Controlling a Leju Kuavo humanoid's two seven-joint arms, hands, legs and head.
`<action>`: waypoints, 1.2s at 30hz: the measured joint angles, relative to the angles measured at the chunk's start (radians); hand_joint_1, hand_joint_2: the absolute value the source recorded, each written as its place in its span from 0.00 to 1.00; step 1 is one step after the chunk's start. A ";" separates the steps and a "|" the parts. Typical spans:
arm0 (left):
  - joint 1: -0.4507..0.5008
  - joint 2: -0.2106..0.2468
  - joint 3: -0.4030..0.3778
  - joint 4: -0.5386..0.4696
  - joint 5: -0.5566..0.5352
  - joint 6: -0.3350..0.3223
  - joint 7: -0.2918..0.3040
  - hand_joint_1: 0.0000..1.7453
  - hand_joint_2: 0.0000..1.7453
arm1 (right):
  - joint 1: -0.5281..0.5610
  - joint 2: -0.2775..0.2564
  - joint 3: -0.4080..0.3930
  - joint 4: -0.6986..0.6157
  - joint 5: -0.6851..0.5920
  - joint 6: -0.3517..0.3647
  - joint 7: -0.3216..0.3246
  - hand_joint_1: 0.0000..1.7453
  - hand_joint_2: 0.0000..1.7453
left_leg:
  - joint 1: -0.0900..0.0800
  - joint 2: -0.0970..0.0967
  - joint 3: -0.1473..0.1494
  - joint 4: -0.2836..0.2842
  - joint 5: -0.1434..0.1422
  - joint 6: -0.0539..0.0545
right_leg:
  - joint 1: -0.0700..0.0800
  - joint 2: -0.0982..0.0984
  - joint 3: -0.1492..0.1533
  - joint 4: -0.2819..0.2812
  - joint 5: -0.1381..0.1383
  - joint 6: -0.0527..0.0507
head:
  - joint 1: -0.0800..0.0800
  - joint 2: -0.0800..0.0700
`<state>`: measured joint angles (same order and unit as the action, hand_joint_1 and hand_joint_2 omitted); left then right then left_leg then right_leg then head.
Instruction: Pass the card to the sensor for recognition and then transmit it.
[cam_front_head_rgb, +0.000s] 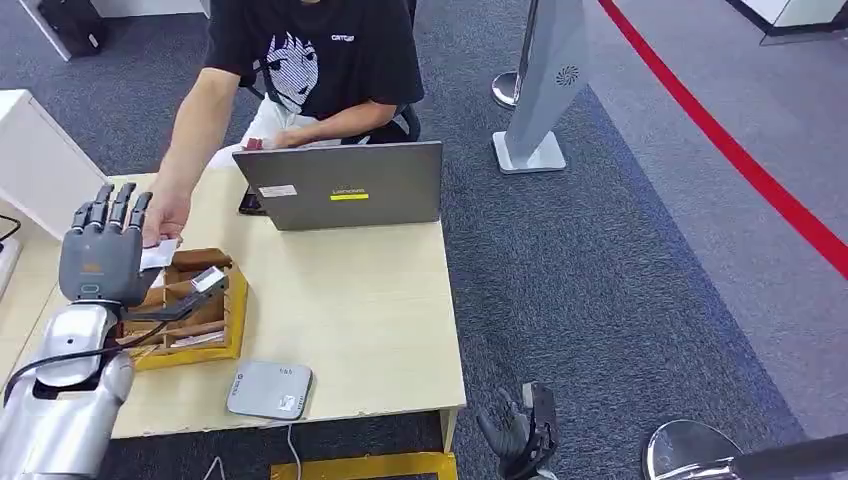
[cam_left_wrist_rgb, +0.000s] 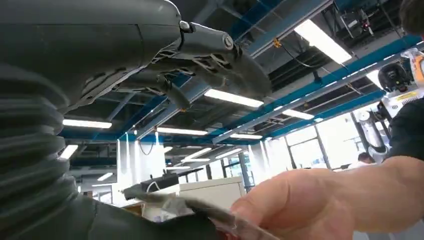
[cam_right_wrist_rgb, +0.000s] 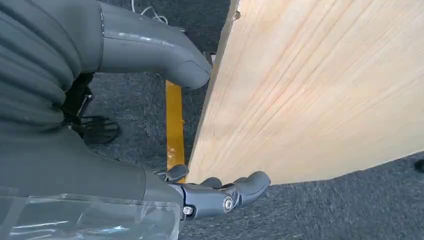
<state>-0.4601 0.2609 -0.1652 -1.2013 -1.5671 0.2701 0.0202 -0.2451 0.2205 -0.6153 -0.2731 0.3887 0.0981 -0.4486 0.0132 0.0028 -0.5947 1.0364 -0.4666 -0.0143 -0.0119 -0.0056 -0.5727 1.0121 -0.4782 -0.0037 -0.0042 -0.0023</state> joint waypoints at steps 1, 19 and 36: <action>0.003 0.001 0.000 0.000 0.000 0.000 0.000 1.00 1.00 | 0.000 0.001 0.001 0.000 0.001 -0.003 -0.001 0.00 1.00 | 0.000 0.000 0.000 0.000 0.000 0.000 | 0.000 0.000 0.000 0.000 0.000 0.000 | 0.000 0.000; 0.124 -0.045 0.017 -0.143 0.016 0.019 -0.091 1.00 1.00 | 0.005 0.004 0.034 0.000 0.009 -0.044 -0.029 0.00 1.00 | -0.001 0.000 -0.001 0.000 -0.001 0.000 | 0.000 0.000 -0.001 0.000 0.000 0.000 | 0.000 0.000; 0.552 -0.111 -0.222 -0.507 0.000 0.129 -0.042 1.00 1.00 | 0.048 0.000 -0.005 -0.027 -0.035 -0.065 -0.077 0.00 1.00 | -0.001 0.003 -0.001 0.000 -0.004 0.004 | -0.001 0.002 -0.002 -0.001 -0.002 0.002 | 0.000 0.000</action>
<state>0.0918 0.1503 -0.3876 -1.7086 -1.5671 0.3990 -0.0221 -0.1968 0.2201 -0.6199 -0.3002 0.3532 0.0332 -0.5253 0.0123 0.0057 -0.5958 1.0363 -0.4711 -0.0107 -0.0126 -0.0032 -0.5743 1.0107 -0.4807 -0.0013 -0.0042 -0.0023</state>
